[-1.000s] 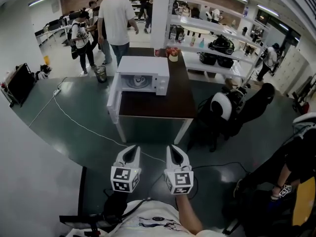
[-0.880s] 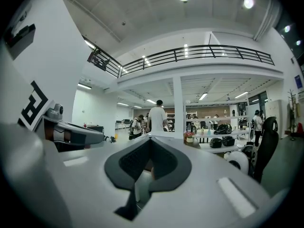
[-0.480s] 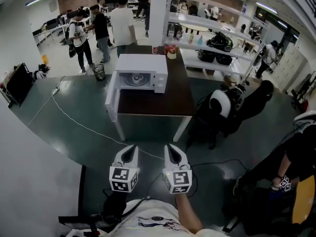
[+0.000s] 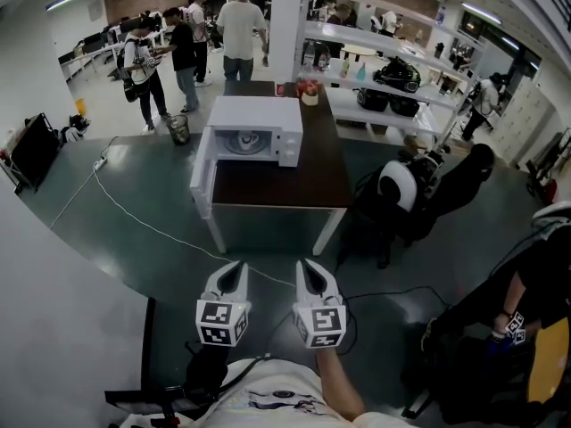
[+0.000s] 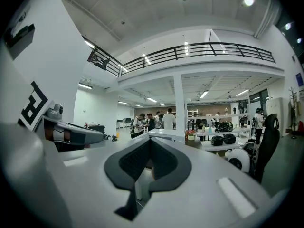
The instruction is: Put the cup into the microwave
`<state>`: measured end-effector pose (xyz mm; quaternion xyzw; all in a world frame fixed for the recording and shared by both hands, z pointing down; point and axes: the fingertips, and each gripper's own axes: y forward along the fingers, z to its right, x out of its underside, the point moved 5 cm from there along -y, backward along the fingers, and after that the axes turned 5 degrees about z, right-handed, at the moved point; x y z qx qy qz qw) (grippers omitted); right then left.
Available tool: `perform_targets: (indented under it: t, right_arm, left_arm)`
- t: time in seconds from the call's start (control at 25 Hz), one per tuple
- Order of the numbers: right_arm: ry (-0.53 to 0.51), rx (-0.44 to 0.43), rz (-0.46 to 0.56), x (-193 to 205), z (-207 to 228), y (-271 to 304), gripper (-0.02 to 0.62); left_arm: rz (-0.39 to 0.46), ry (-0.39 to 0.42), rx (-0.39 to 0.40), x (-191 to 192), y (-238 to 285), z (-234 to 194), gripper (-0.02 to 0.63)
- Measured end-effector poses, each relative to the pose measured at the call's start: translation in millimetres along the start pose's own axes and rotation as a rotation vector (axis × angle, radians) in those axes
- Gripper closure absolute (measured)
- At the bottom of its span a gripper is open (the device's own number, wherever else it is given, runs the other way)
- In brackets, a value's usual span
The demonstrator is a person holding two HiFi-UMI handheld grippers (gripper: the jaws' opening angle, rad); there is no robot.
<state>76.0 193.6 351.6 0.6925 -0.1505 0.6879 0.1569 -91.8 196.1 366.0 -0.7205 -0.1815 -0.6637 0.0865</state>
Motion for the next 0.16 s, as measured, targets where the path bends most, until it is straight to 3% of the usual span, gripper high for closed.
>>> perform_targets:
  t: [0.16]
  right_arm:
    - [0.0,0.014,-0.001,3.3,3.0,2.1,0.597]
  left_arm:
    - [0.0,-0.001,-0.001,0.7,1.4,-2.8,0.607]
